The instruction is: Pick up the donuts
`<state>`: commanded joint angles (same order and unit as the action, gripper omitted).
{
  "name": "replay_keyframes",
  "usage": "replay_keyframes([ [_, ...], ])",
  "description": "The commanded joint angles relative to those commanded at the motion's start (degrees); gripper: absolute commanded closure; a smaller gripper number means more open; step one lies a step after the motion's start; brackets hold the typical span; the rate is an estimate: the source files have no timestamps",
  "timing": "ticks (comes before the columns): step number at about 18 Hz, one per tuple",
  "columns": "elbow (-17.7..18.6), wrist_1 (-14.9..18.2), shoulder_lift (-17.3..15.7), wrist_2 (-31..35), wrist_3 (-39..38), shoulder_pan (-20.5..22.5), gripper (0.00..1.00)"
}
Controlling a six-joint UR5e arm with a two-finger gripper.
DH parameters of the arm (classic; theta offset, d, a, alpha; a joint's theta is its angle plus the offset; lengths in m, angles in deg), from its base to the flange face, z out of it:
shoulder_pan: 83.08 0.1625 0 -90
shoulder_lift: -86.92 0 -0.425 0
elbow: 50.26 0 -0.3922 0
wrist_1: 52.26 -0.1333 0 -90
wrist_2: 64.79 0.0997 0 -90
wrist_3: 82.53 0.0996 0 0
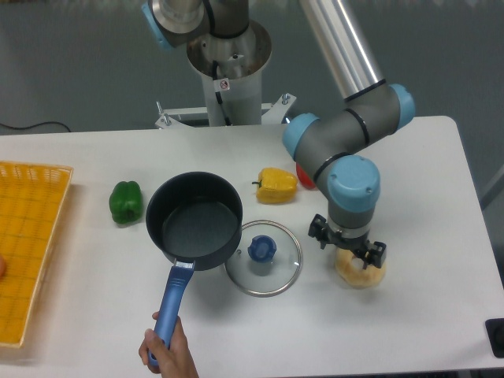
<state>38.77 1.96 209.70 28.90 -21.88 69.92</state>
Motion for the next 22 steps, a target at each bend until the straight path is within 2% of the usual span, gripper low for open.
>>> replay_keyframes([
  [5, -1.05, -0.09, 1.49, -0.26, -1.59, 3.35, 0.0],
  [8, -2.72, -0.09, 2.46, -0.44, -6.67, 3.35, 0.0],
  [13, -5.71, -0.09, 4.04, -2.1, -10.63, 3.26, 0.0],
  [22, -4.75, 0.0, 5.54, -3.34, -12.05, 3.09, 0.0],
])
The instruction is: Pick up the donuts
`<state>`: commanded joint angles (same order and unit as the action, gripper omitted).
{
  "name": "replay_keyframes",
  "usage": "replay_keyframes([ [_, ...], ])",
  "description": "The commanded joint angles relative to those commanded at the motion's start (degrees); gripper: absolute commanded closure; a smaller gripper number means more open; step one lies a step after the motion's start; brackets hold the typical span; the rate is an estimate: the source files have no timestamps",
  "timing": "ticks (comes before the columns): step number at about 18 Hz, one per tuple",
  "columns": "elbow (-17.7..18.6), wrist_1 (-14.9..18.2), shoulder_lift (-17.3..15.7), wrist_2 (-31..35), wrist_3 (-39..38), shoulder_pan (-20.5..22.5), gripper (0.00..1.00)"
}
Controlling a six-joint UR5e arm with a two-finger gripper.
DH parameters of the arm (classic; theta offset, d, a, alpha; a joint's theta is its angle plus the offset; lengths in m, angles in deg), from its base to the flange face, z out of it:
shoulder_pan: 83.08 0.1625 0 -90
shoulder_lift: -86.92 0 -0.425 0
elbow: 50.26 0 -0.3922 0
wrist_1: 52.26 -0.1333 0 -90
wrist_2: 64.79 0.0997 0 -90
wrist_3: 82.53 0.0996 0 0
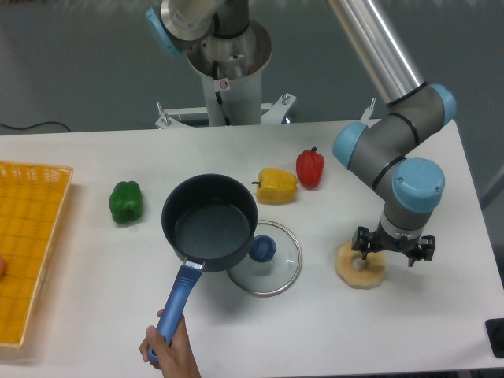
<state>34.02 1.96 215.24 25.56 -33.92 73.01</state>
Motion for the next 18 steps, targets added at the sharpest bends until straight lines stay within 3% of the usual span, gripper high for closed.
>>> replay_keyframes([
  [5, 0.18, 0.0, 0.09, 0.09, 0.26, 0.0, 0.04],
  [6, 0.18, 0.0, 0.09, 0.09, 0.26, 0.0, 0.09],
  [8, -0.08, 0.09, 0.09, 0.09, 0.0, 0.09, 0.32],
  [13, -0.26, 0.09, 0.0, 0.09, -0.17, 0.17, 0.53],
  [18, 0.09, 0.09, 0.09, 0.18, -0.35, 0.0, 0.55],
])
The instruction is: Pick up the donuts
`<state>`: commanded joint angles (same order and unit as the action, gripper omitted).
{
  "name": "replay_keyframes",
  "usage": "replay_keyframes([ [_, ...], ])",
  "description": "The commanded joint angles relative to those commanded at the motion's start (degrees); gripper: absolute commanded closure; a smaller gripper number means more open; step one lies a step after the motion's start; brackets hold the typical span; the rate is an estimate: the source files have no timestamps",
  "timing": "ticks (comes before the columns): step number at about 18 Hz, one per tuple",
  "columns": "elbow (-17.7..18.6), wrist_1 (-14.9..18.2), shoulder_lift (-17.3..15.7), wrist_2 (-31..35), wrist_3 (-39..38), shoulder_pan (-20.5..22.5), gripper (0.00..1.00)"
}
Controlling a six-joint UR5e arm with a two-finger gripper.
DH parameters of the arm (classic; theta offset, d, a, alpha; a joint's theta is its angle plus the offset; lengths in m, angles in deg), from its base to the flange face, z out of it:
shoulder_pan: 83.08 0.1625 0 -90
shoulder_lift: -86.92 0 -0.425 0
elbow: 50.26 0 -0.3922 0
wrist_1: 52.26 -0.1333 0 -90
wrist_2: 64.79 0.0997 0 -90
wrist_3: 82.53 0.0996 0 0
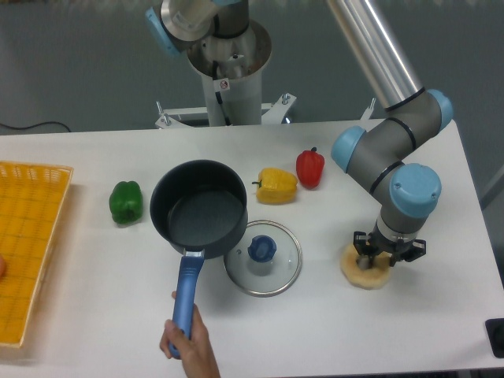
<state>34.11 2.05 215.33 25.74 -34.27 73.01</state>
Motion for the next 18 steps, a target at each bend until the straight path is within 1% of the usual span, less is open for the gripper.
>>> replay_keyframes([
  [1, -0.09, 0.0, 0.0, 0.0, 0.09, 0.0, 0.57],
  [2, -0.17, 0.0, -0.09, 0.0, -0.26, 0.0, 0.69],
  [4, -0.17, 0.17, -0.26, 0.0, -0.27, -0.09, 0.78],
  [7, -0.96, 0.44, -0.79, -0.09, 0.53, 0.0, 0.85],
  [10, -1.4, 1.23, -1.84, -0.09, 1.4, 0.0, 0.85],
  [14, -1.23, 6.41, -4.65, 0.0, 7.46, -0.88, 0.84],
  [18, -1.23, 9.39, -7.55, -0.44, 9.13, -3.77, 0.83],
])
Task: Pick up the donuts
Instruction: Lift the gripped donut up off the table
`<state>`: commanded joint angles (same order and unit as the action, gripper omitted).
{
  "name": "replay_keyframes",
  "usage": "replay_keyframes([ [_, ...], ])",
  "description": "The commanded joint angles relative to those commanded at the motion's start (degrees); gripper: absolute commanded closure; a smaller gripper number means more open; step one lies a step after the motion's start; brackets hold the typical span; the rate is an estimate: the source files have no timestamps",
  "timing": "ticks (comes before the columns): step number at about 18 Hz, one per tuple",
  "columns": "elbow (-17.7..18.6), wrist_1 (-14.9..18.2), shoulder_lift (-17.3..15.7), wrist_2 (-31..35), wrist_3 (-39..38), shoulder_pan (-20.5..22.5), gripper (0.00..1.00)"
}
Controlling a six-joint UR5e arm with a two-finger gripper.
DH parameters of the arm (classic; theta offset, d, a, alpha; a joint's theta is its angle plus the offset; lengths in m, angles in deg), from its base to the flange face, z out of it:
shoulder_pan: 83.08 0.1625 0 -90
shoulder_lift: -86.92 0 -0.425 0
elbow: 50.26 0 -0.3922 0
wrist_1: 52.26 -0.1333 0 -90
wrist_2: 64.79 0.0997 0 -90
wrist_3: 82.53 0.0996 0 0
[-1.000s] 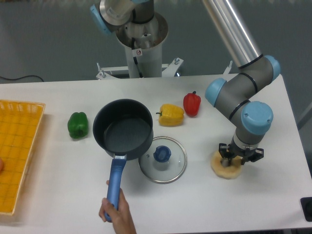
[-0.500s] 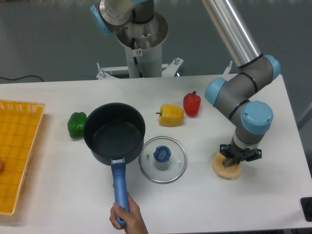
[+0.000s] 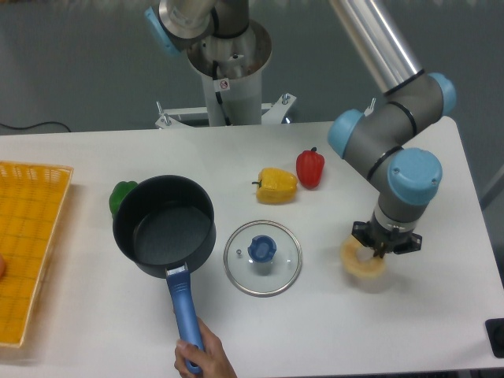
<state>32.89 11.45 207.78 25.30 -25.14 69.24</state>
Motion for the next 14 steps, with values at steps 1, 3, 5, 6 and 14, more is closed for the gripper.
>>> replay_keyframes([
  [1, 0.09, 1.14, -0.79, 0.0, 2.88, -0.44, 0.83],
  [3, 0.09, 3.86, -2.37, 0.0, 8.42, -1.15, 0.83],
  [5, 0.26, 6.41, -4.04, 0.09, 12.73, -1.24, 0.83],
  [6, 0.44, 7.3, -5.01, 0.09, 14.67, -1.33, 0.83],
  [14, 0.7, 7.66, -5.89, 0.35, 15.48, -2.73, 0.81],
])
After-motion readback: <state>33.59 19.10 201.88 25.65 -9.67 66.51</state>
